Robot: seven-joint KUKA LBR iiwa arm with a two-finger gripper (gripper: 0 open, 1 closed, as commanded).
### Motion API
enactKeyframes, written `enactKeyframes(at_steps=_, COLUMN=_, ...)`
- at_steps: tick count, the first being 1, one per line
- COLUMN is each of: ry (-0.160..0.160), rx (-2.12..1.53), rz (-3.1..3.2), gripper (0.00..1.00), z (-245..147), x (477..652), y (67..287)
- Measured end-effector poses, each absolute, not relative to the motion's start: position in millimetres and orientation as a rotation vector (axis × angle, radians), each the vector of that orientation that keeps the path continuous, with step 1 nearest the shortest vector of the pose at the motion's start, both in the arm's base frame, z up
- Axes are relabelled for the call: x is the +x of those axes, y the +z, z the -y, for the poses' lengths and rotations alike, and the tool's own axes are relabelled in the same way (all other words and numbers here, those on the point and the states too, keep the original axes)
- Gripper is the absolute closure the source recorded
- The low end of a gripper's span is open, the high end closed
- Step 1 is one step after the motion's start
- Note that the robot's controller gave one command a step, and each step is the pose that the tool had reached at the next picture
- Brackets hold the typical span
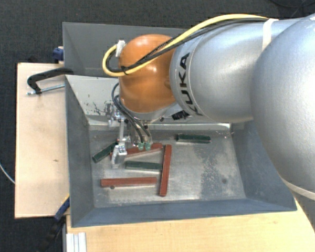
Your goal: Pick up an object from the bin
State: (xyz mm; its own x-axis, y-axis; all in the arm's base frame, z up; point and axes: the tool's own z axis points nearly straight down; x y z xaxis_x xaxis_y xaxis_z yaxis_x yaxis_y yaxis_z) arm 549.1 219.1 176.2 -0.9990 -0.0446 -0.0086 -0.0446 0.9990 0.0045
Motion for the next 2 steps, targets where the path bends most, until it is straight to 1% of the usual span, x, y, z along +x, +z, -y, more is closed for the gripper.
enactKeyframes(at_steps=1, ry=0.015, rx=-0.136, rz=-3.115, gripper=1.0, z=-202.0, x=571.6, y=85.8)
enactKeyframes(at_steps=2, ry=0.015, rx=-0.137, rz=-3.115, gripper=1.0, z=-202.0, x=571.6, y=85.8)
